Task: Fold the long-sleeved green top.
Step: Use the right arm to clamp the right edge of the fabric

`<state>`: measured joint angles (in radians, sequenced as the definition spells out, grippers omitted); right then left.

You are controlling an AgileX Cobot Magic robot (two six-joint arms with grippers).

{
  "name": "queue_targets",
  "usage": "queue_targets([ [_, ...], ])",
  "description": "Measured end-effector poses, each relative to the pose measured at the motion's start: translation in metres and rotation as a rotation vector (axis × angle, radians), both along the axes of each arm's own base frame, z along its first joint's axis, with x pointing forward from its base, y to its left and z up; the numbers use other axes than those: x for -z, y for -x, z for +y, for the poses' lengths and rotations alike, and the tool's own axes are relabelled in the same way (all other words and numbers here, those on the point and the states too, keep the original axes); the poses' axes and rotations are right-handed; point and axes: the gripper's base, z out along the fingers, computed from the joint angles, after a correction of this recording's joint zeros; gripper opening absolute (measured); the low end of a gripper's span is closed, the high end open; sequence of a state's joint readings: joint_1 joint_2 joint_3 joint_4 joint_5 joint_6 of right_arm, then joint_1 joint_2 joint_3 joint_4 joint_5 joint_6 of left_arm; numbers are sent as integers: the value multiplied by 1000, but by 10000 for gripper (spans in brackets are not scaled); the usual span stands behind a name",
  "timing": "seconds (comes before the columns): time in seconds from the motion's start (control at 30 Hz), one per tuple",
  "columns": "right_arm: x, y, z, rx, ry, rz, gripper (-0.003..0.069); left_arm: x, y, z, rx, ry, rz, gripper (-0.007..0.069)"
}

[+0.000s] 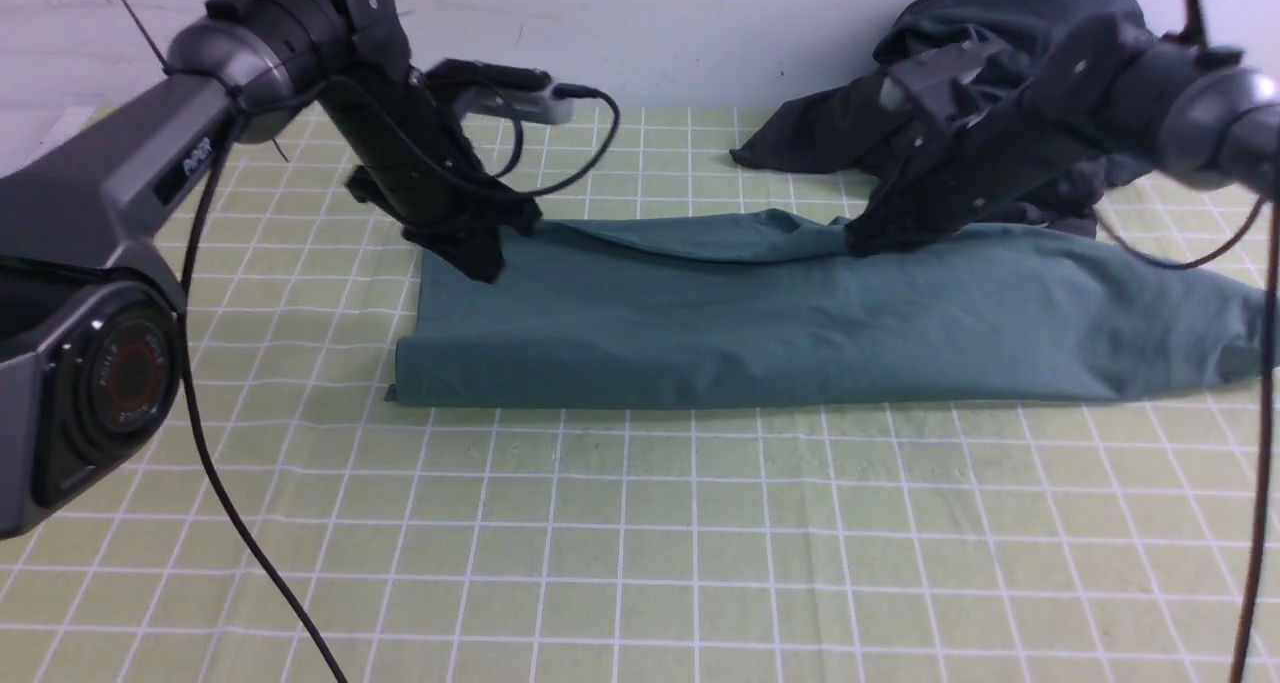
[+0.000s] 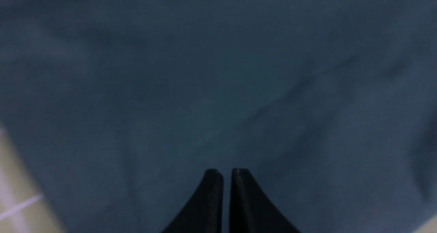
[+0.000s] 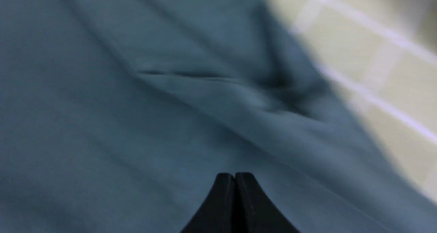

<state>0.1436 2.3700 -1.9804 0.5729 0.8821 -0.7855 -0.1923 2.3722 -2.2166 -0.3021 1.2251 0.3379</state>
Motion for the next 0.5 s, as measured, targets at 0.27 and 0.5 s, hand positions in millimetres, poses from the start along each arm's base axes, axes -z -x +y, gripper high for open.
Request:
queue_targets([
  [0.27, 33, -33, 13, 199, -97, -295, -13, 33, 3, -31, 96, 30, 63, -3],
  [0.5, -53, -23, -8, 197, -147, -366, -8, 32, 3, -27, -22, -30, 85, -3],
])
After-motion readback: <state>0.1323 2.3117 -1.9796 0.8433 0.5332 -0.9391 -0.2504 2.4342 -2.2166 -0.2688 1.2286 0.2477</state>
